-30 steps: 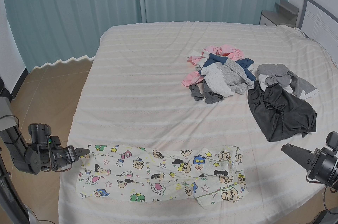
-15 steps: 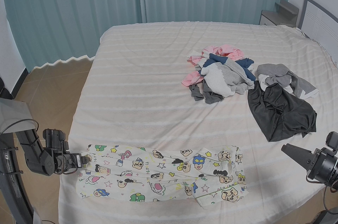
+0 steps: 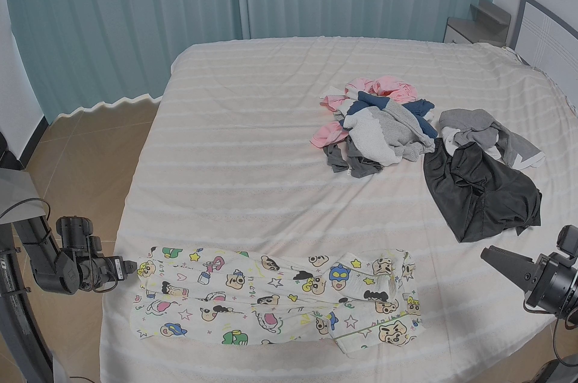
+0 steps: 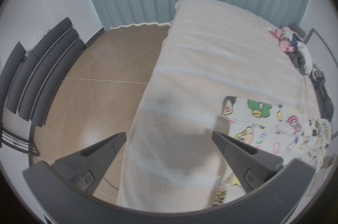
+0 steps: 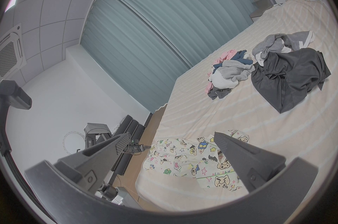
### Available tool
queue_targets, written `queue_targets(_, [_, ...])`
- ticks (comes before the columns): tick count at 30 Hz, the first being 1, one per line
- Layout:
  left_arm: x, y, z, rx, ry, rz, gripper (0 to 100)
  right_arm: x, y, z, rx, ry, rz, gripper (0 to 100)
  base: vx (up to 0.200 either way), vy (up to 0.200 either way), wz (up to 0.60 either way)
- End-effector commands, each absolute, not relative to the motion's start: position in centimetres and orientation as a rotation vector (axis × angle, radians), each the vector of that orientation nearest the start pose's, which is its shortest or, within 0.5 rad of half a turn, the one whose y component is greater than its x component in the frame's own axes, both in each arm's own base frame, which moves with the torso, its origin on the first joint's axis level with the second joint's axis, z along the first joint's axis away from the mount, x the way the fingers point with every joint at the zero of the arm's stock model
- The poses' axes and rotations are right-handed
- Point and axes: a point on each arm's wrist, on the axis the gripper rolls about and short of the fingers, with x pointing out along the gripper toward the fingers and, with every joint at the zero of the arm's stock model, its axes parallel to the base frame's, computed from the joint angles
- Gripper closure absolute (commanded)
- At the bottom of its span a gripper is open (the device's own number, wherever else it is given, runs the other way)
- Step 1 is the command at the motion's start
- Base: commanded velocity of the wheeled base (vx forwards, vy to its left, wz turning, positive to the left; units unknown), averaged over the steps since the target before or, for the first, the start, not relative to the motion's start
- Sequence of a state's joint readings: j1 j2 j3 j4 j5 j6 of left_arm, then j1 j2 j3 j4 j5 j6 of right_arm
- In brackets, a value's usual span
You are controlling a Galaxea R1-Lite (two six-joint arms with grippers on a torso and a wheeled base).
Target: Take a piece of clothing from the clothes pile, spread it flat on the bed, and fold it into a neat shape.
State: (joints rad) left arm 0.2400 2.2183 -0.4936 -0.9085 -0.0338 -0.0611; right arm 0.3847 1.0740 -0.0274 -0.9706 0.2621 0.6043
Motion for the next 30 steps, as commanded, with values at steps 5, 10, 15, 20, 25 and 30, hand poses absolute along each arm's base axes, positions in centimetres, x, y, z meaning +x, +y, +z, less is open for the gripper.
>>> queue_targets(5, [27.8,6.4,3.8,-0.432,0.788,0.001,0,10.1,4.7,14.3,0.578,0.269,0.604,0,0.000,0.000,0.00])
queue_targets(10, [27.0,6.1,4.3,-0.491,0.900,-0.095,0,10.1,4.7,14.3,0.578,0.270,0.605,0,0.000,0.000,0.00])
queue_targets(15, [27.2,6.1,1.5,-0.406,0.984,-0.144,0,10.1,4.7,14.3,0.578,0.269,0.604,0,0.000,0.000,0.00])
queue_targets(20, [27.9,6.3,1.8,-0.459,0.966,-0.135,0,10.1,4.7,14.2,0.578,0.274,0.604,0,0.000,0.000,0.00])
queue_targets(25, [27.8,6.1,1.3,-0.477,0.987,-0.153,0,10.1,4.7,14.2,0.578,0.274,0.604,0,0.000,0.000,0.00])
queue_targets(30, [28.1,4.9,-0.7,-0.429,1.060,-0.173,0,10.1,4.7,14.2,0.578,0.273,0.604,0,0.000,0.000,0.00])
